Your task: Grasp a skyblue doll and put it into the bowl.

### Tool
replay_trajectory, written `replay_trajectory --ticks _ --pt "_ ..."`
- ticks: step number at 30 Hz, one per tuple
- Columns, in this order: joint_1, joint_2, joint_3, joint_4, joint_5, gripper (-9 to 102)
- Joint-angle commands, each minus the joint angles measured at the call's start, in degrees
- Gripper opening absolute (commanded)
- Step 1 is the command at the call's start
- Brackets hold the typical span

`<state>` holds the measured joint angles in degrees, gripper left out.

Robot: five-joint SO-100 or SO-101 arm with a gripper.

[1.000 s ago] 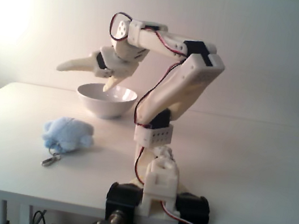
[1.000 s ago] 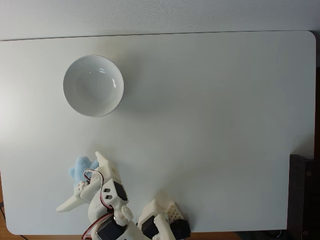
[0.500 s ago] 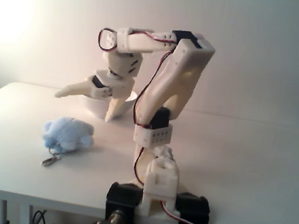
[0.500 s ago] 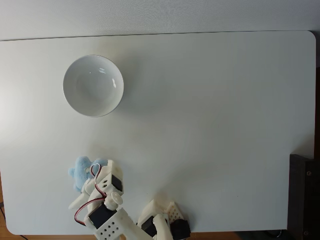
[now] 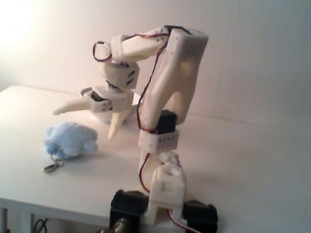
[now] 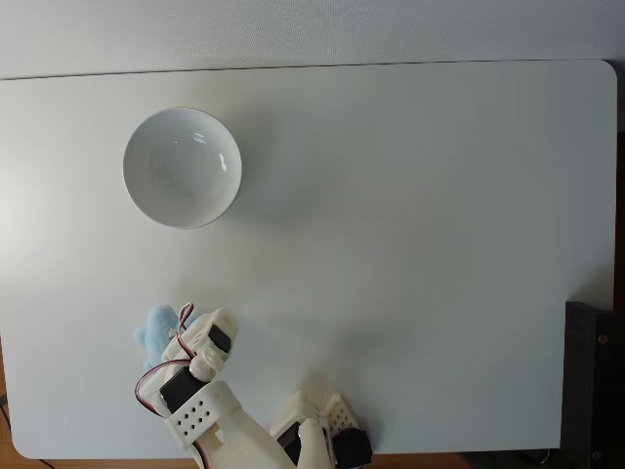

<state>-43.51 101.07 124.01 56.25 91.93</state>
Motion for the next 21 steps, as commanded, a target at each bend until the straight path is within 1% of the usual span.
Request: replay_trajectory --ticks 1,8,21 --pt "-2.11 -2.46 -3.69 0.00 -0.26 94" --pt "-5.80 -7.38 -6.42 0.00 -0.26 94" --pt "-6.59 -8.88 -5.62 0.00 -0.26 94"
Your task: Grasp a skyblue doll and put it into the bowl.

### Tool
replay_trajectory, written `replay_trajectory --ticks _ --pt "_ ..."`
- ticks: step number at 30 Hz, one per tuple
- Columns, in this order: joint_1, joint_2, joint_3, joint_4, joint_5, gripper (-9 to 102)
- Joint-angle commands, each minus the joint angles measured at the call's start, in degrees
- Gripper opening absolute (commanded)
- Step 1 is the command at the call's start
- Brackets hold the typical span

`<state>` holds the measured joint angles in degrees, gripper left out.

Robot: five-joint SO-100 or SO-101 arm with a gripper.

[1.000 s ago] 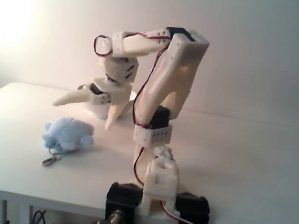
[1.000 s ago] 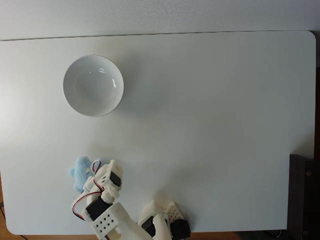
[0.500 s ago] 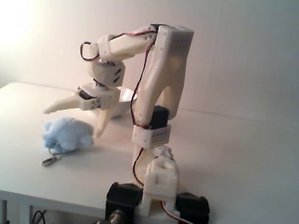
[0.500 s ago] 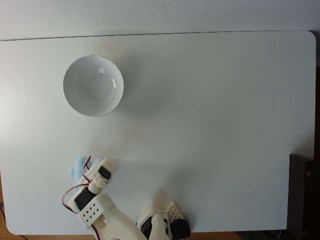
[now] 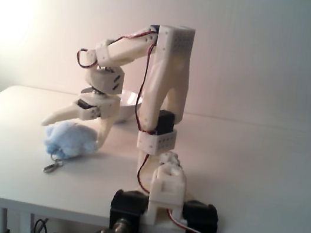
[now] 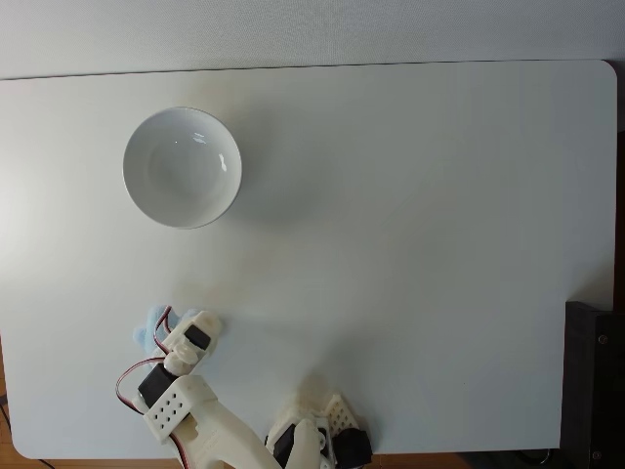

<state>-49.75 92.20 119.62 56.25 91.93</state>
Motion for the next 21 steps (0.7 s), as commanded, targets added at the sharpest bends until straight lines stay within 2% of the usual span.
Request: replay_trajectory --ticks 1,11,14,21 --pt "-0.35 0.00 -1.14 0.00 -0.26 94" --pt "-0.35 0.00 -1.85 -0.26 -0.26 94" --pt "-0.35 -0.09 -1.05 -3.52 -1.41 94" --pt "-1.76 -5.10 -0.26 -7.29 -9.23 79"
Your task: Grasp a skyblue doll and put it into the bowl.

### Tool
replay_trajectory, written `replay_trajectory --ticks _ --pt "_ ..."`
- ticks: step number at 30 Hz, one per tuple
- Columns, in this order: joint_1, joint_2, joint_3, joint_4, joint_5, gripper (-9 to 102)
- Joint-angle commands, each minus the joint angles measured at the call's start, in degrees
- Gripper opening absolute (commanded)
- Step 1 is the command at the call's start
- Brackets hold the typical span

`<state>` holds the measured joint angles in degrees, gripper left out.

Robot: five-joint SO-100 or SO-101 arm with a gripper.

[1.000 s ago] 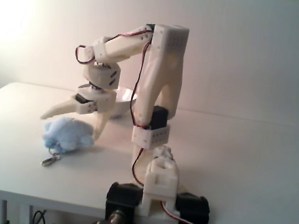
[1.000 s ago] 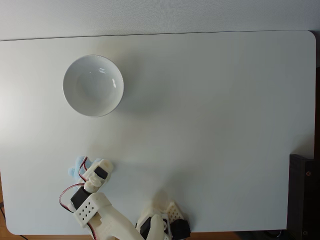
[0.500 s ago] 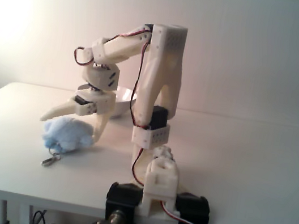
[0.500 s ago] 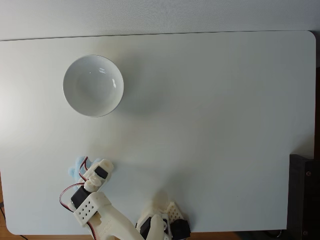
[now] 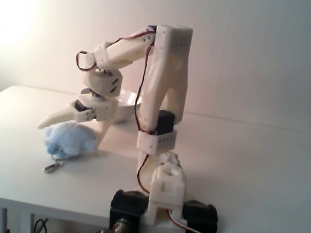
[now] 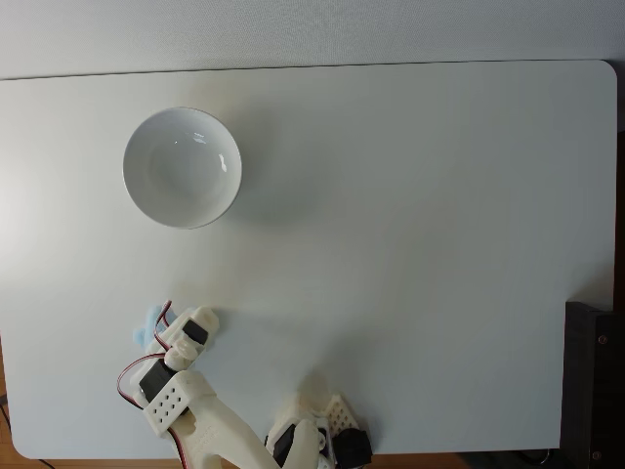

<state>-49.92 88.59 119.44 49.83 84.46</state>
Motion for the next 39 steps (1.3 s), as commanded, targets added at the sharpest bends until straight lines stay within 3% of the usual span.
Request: replay_trajectory --ticks 1,20,39 --pt "-2.55 -2.02 0.00 -0.79 -2.29 76" --pt "-5.10 -1.49 -0.18 -0.97 -2.90 0" --pt "-4.13 9.05 -0.88 -0.88 -2.90 0"
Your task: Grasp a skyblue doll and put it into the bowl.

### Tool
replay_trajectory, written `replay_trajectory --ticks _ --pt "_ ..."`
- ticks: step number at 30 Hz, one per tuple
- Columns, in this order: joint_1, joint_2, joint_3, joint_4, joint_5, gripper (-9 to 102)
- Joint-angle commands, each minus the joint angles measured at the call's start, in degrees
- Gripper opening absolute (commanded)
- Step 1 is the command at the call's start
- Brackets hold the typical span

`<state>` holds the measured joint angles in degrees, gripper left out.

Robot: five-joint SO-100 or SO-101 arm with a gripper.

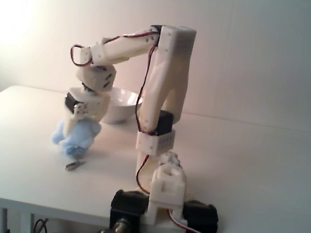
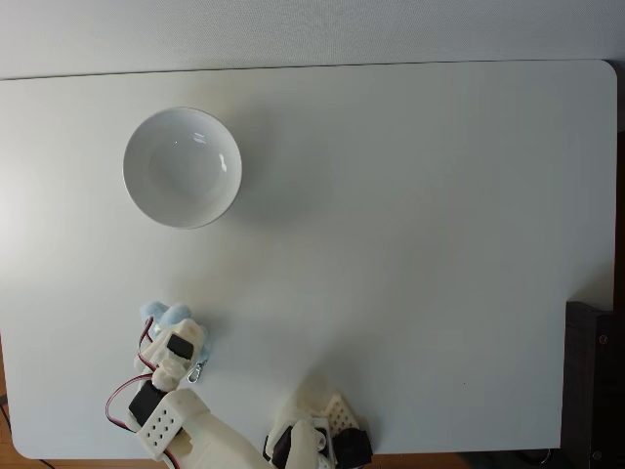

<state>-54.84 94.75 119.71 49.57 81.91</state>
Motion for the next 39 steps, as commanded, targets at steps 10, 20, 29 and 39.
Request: replay_trajectory --ticks 10,20,29,39 --pt "14.24 4.48 -1.32 -0.88 0.44 0" --pt "25.22 6.50 -18.37 -0.88 0.44 0" --pt "26.89 -5.80 -35.60 -0.88 0.53 0" --pt "30.76 -23.64 -54.67 -0.88 0.53 0"
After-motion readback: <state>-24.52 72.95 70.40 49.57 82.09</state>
